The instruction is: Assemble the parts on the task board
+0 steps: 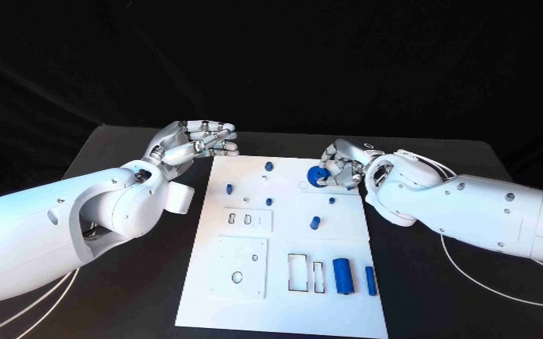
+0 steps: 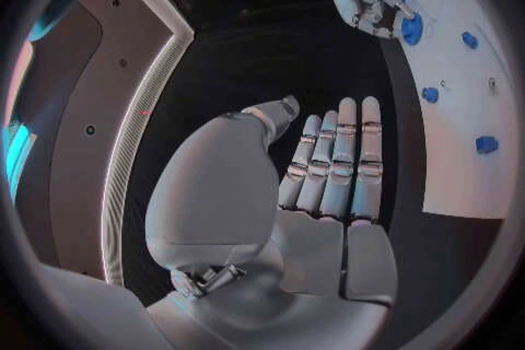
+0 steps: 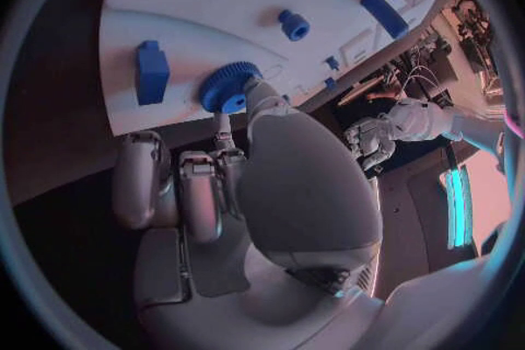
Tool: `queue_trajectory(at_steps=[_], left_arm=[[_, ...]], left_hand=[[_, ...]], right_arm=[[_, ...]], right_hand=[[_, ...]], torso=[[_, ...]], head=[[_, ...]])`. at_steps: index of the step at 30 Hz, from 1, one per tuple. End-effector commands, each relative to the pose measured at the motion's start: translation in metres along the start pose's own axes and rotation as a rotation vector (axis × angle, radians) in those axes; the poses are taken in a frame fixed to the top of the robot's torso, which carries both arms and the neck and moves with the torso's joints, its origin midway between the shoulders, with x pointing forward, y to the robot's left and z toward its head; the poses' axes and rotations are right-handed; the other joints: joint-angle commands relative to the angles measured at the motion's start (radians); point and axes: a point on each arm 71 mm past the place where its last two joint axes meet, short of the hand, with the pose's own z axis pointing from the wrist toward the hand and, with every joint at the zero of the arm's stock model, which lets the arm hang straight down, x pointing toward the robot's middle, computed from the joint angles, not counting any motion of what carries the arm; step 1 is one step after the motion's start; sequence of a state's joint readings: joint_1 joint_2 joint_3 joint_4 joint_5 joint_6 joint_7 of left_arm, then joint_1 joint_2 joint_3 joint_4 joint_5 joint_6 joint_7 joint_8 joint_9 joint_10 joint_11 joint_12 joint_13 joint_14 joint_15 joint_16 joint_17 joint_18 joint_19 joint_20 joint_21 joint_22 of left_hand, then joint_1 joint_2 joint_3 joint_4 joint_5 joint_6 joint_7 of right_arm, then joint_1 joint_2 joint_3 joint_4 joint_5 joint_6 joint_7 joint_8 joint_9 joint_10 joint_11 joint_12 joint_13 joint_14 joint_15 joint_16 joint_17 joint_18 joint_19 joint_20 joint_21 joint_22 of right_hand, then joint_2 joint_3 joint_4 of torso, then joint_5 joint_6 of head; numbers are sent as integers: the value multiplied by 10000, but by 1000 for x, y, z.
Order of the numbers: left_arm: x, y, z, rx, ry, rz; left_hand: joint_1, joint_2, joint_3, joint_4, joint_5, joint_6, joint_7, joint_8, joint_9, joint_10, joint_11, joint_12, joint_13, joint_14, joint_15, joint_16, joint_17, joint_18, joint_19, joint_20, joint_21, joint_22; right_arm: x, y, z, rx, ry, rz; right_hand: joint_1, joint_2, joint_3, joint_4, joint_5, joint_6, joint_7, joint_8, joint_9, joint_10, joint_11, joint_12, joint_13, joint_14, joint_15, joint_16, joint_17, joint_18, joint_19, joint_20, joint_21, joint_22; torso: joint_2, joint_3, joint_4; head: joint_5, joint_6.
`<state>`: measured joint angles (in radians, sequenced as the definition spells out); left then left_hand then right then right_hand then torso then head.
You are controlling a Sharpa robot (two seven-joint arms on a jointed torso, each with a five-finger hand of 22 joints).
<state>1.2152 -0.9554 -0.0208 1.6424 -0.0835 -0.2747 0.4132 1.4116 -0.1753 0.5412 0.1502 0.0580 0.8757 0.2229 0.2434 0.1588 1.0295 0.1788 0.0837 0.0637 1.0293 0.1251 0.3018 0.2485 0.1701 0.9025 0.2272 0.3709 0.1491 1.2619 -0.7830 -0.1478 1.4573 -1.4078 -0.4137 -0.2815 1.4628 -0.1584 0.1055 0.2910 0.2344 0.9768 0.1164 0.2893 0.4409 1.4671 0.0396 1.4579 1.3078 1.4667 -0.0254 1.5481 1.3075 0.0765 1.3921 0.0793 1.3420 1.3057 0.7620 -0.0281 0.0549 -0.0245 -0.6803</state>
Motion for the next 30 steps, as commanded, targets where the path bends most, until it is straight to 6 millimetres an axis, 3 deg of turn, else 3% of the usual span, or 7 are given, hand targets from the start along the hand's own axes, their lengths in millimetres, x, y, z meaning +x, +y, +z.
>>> queue_trajectory(at_steps=[1, 8, 14, 25, 30], left_arm=[[3, -1, 0, 42, 264, -150], [2, -1, 1, 37, 260, -148], [2, 0, 1, 31, 266, -151], [4, 0, 2, 21, 320, -174], [4, 0, 2, 16, 333, -180]], left_hand=[[-62, 15, 31, -12, -45, -93, 219, -33, -9, 43, 39, -53, 15, 31, 10, -29, 11, 109, -20, 5, 39, 5], [-72, 17, 32, -11, -45, -97, 221, -37, -10, 40, 41, -61, 14, 28, 12, -34, 14, 109, -24, 6, 39, 4], [-72, 17, 32, -11, -45, -97, 221, -37, -10, 40, 41, -61, 14, 28, 12, -34, 14, 109, -24, 6, 39, 4], [-78, 19, 35, -13, -44, -104, 222, -43, -12, 32, 44, -72, 13, 24, 15, -41, 18, 108, -29, 7, 39, 3], [-78, 19, 35, -13, -44, -104, 222, -43, -12, 32, 44, -72, 13, 24, 15, -41, 18, 108, -29, 7, 39, 3]], right_arm=[[-3, 5, -3, -157, -839, -806], [-8, 21, -9, -564, -1487, -948], [-5, 45, -10, -1155, -1441, -976], [4, 82, 1, -1852, -1584, -1305], [10, 95, 10, -2008, -1615, -1380]], right_hand=[[-94, -13, 68, 5, 28, 113, -50, 29, 17, 394, -80, 65, 1615, 892, -73, 57, 1850, -89, 114, -11, 70, 51], [-165, 39, 320, -8, 59, 195, -104, -7, -11, 435, -131, 115, 1668, 908, -119, 76, 1931, -120, 203, -54, 177, 192], [-178, 6, 460, -8, 59, 209, -109, -36, -29, 437, -139, 114, 1672, 909, -130, 78, 1939, -124, 211, -69, 184, 208], [-216, -41, 561, -4, 54, 204, -101, -71, -46, 438, -136, 113, 1675, 908, -131, 77, 1934, -127, 218, -76, 191, 224], [-248, -49, 654, -3, 56, 211, -99, -92, -58, 441, -134, 115, 1679, 911, -130, 80, 1947, -132, 229, -78, 203, 245]], torso=[[6, 13, 9], [-18, -3, -7], [-2, 7, -18], [19, -1, 43], [42, 9, 20]], head=[[1, 30], [3, 74], [3, 104], [9, 125], [66, 150]])
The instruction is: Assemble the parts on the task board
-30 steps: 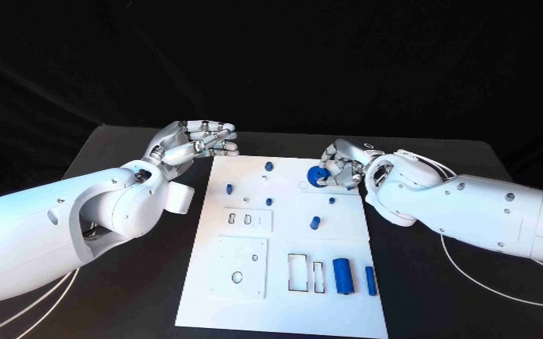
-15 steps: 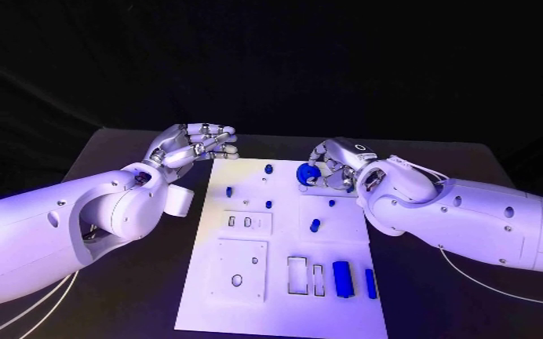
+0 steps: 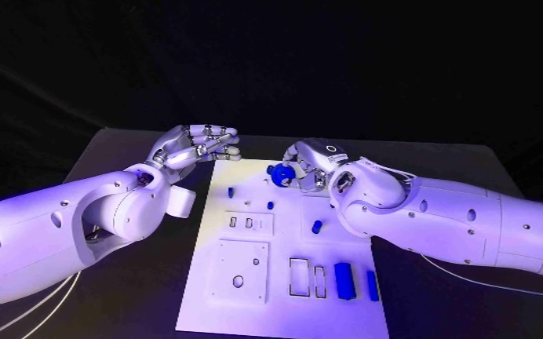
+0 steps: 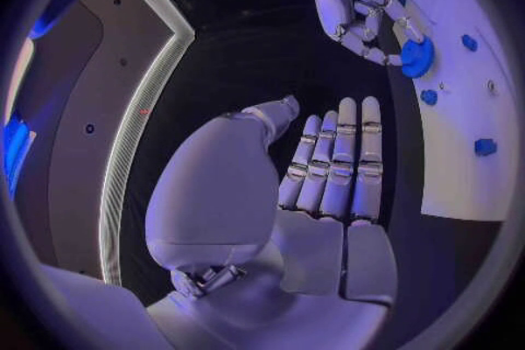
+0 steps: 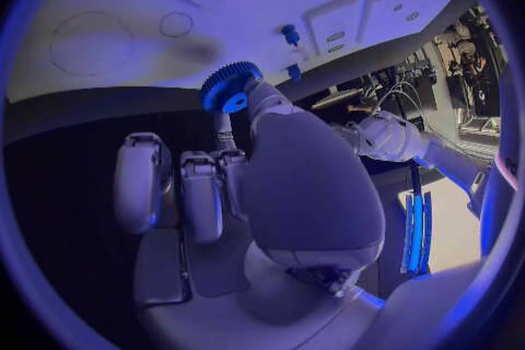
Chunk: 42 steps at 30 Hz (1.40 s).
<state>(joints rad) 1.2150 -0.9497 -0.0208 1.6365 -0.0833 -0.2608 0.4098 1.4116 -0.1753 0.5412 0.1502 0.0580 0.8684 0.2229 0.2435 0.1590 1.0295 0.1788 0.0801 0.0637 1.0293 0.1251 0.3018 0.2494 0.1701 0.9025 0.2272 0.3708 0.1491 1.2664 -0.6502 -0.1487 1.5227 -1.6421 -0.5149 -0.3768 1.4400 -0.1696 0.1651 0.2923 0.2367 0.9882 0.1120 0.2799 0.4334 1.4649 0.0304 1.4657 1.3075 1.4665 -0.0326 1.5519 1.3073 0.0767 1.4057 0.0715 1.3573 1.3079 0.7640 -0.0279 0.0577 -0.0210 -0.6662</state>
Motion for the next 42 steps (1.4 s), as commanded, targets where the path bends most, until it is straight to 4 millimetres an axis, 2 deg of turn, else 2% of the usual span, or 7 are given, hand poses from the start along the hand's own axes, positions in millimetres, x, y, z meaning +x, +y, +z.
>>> queue_trajectory(at_steps=[1, 6, 14, 20, 36, 40, 42], left_arm=[[3, -1, 1, 48, 218, -127], [7, 0, 2, 30, 295, -160], [9, 1, 4, 8, 352, -166], [9, 1, 5, -3, 349, -152], [8, 1, 5, -24, 329, -137], [8, 1, 5, -32, 330, -137], [8, 1, 5, -35, 332, -138]], left_hand=[[-79, 19, 35, -13, -44, -31, 222, -43, -14, 32, 44, -37, 13, 24, 15, -41, 9, 108, -29, 8, 40, 3], [-47, 22, 63, -68, -43, -48, 220, -58, -19, 20, 44, -69, 11, 17, 15, -62, 27, 111, -39, 7, 47, 2], [0, 1, 81, -143, -45, -54, 219, -66, -21, 19, 44, -90, 12, 15, 12, -80, 43, 113, -45, 3, 61, 4], [15, -1, 88, -165, -44, -54, 219, -67, -21, 21, 44, -95, 13, 16, 11, -84, 49, 113, -46, 1, 66, 5], [26, -4, 93, -182, -45, -53, 218, -68, -21, 23, 42, -98, 13, 16, 10, -88, 52, 113, -47, 0, 70, 7], [26, -4, 93, -182, -45, -53, 218, -68, -21, 23, 42, -98, 13, 16, 10, -88, 52, 113, -47, 0, 70, 7], [26, -4, 93, -182, -45, -53, 218, -68, -21, 23, 42, -98, 13, 16, 10, -88, 52, 113, -47, 0, 70, 7]], right_arm=[[3, 5, 6, -88, -222, -385], [8, 12, 13, -219, -229, -505], [17, 22, 19, -403, -103, -543], [23, 26, 19, -479, 46, -534], [28, 23, 21, -311, 298, -650], [28, 22, 22, -273, 288, -663], [28, 22, 22, -277, 264, -647]], right_hand=[[-31, 63, 97, -18, 33, 98, -55, -7, 13, 461, -41, 34, 1681, 916, -58, 46, 1968, -133, 90, 0, 47, 222], [-60, 65, 166, -16, 32, 95, -49, -26, 5, 458, -37, 29, 1679, 916, -56, 46, 1969, -130, 81, 0, 32, 210], [-97, 49, 216, -14, 28, 85, -41, -47, -4, 458, -31, 28, 1681, 913, -52, 43, 1954, -128, 75, 1, 23, 205], [-97, 49, 216, -14, 28, 85, -41, -47, -4, 458, -31, 28, 1681, 913, -52, 43, 1954, -128, 75, 1, 23, 205], [-241, -35, 352, -15, 17, 44, -10, -118, -31, 441, -5, 1, 1662, 910, -33, 40, 1940, -121, 52, 12, -11, 183], [-354, -136, 452, -22, 13, -74, 44, -222, -69, 367, 38, -115, 1565, 899, 1, 28, 1890, -106, 6, 36, -76, 131], [-446, -218, 533, -21, 11, -270, 122, -371, -122, 327, 103, -174, 1519, 893, 49, 21, 1866, -97, -25, 69, -122, 97]], torso=[[27, 10, -11], [24, 2, 33], [58, -38, 91], [44, -27, 76], [36, -32, 73], [36, -32, 73], [39, -33, 74]], head=[[38, 3], [85, -12], [34, -34], [110, -73], [85, -93], [83, -86], [78, -80]])
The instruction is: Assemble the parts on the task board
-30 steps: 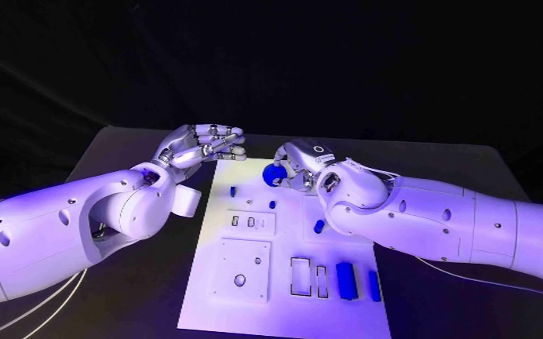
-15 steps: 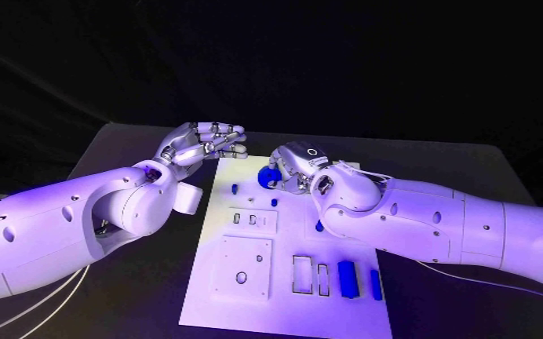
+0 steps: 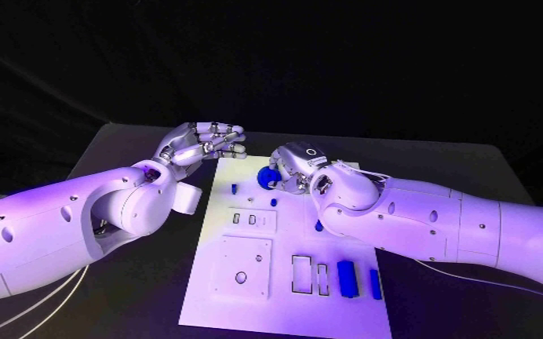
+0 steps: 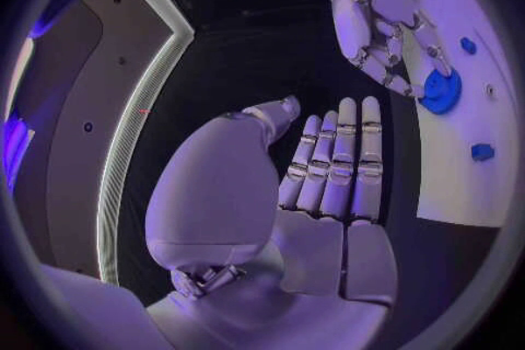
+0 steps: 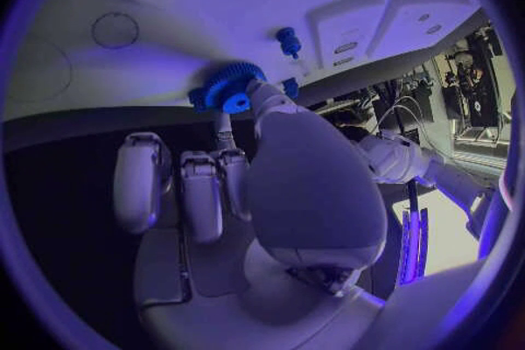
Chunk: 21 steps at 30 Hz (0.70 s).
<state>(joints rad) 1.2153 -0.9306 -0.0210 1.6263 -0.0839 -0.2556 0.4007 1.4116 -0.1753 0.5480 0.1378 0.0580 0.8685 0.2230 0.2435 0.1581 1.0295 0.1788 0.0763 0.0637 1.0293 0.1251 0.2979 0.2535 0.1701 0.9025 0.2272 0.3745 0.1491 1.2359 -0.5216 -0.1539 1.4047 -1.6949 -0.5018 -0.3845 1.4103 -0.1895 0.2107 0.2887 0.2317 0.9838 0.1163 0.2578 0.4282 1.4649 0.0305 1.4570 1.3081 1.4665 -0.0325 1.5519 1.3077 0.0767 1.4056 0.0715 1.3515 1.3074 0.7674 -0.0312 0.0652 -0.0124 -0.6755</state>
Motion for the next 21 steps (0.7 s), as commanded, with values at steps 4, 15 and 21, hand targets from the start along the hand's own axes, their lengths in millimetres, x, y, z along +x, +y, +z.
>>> queue_trajectory(at_steps=[4, 15, 21], left_arm=[[2, -1, 0, 36, 200, -89], [2, -1, 0, 12, 196, -87], [2, 0, 0, -64, 246, -107]], left_hand=[[26, -4, 25, -57, -45, -55, 218, -68, -12, 23, 42, -60, 14, 16, 10, -49, 11, 113, -47, 0, 33, 6], [26, -4, 25, -57, -45, -55, 218, -68, -12, 23, 42, -60, 14, 16, 10, -49, 11, 113, -47, 0, 33, 6], [-3, -10, 26, -90, -47, -67, 233, -84, -17, 15, 57, -86, 12, 10, 22, -78, 33, 105, -63, 4, 50, 9]], right_arm=[[1, -1, 1, -10, 47, -126], [3, -2, 0, -68, 351, 115], [4, -2, 0, -51, 604, 305]], right_hand=[[-272, -122, 157, 12, 54, -506, 189, -364, -134, 208, 203, -264, 1364, 888, 137, 15, 1837, -90, -56, 142, -115, 72], [-1229, -72, -358, 56, 51, -956, 369, -756, -188, 102, 385, -396, 1257, 887, 313, 19, 1849, -74, -77, 333, -184, 86], [-2642, 337, -795, 77, 83, -722, 315, -754, -117, 264, 349, -137, 1483, 917, 293, 53, 1991, -105, 27, 330, -76, 255]], torso=[[7, -6, 2], [-2, 0, 1], [5, -3, -14]], head=[[-11, 21], [6, 11], [-7, 2]])
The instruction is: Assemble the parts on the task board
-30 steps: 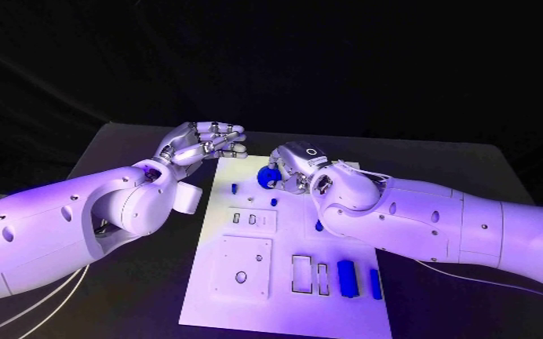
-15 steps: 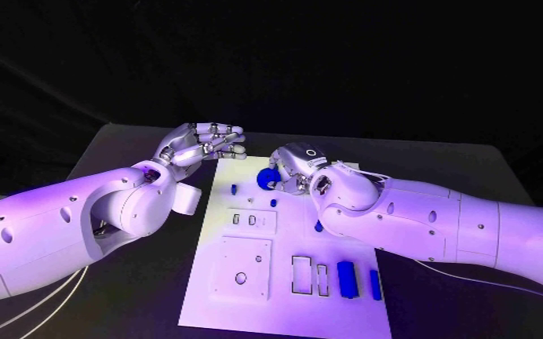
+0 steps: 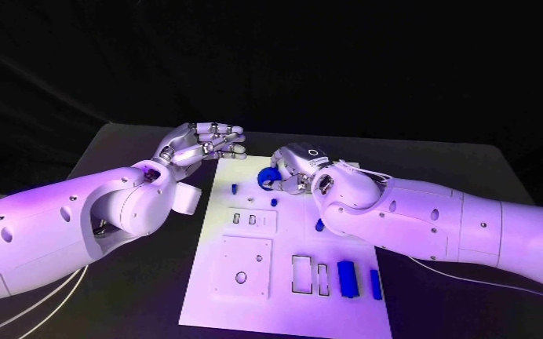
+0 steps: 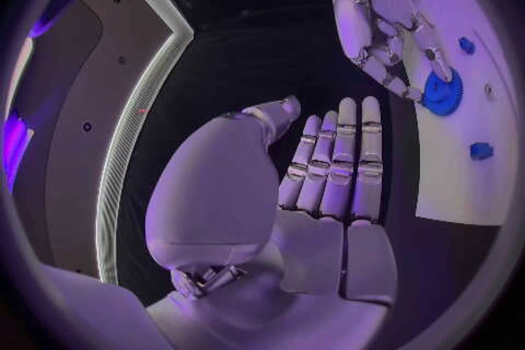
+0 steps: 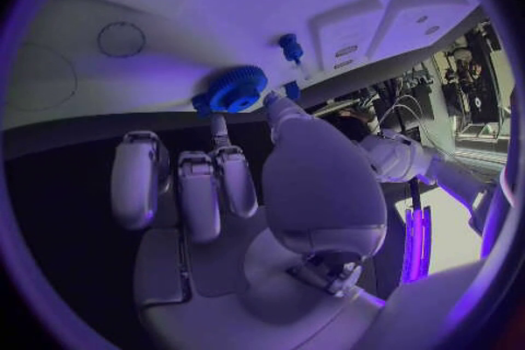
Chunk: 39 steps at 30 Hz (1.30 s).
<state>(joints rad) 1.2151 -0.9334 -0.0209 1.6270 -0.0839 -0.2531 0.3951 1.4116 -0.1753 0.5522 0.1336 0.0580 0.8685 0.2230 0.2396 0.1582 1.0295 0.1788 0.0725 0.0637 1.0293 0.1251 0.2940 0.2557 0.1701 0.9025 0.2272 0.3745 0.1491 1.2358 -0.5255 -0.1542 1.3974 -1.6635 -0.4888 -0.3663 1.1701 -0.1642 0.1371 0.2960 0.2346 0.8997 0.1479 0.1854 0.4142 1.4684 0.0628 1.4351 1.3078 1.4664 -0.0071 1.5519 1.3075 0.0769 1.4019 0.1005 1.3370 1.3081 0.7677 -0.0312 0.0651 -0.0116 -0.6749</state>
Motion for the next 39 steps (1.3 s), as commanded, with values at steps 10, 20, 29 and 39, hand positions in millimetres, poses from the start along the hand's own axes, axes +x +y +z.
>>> queue_trajectory(at_steps=[10, 20, 29, 39], left_arm=[[3, 0, 0, -68, 261, -108], [3, 0, 0, -84, 255, -105], [3, 0, 0, -88, 252, -103], [1, 0, 0, -81, 220, -89]], left_hand=[[-29, -2, -16, -45, -46, -86, 242, -59, -24, -5, 67, -63, 9, -2, 31, -56, 17, 102, -77, 9, 51, 8], [-43, 10, -12, -43, -45, -96, 248, -67, -27, -18, 73, -71, 8, -13, 37, -69, 21, 100, -88, 13, 50, 6], [-43, 10, -12, -43, -45, -96, 248, -67, -27, -18, 73, -71, 8, -13, 37, -69, 21, 100, -88, 13, 50, 6], [-43, 10, -12, -43, -45, -96, 248, -67, -27, -18, 73, -71, 8, -13, 37, -69, 21, 100, -88, 13, 50, 6]], right_arm=[[5, 0, 0, -55, 692, 221], [7, -4, 0, 96, 944, 133], [7, -8, -1, 197, 975, 22], [4, -12, -7, 199, 815, 43]], right_hand=[[-386, 263, -23, -11, 48, 303, -55, 21, 66, 305, -17, 199, 1589, 928, 5, 66, 2046, -122, 110, 14, 123, 322], [-380, 278, -10, -18, 47, 330, -63, 28, 72, 314, -24, 211, 1600, 931, -2, 69, 2061, -122, 112, 9, 125, 328], [-359, 279, 1, -27, 46, 342, -68, 30, 74, 315, -28, 212, 1601, 933, -6, 71, 2071, -126, 120, 6, 136, 340], [-333, 276, 13, -31, 45, 365, -76, 35, 79, 319, -35, 218, 1606, 931, -11, 69, 2058, -122, 114, 1, 125, 332]], torso=[[-1, 1, 6], [-2, -2, 2], [-2, 0, -7], [-9, 9, -1]], head=[[-55, -34], [-41, -49], [-32, -40], [-36, -22]])
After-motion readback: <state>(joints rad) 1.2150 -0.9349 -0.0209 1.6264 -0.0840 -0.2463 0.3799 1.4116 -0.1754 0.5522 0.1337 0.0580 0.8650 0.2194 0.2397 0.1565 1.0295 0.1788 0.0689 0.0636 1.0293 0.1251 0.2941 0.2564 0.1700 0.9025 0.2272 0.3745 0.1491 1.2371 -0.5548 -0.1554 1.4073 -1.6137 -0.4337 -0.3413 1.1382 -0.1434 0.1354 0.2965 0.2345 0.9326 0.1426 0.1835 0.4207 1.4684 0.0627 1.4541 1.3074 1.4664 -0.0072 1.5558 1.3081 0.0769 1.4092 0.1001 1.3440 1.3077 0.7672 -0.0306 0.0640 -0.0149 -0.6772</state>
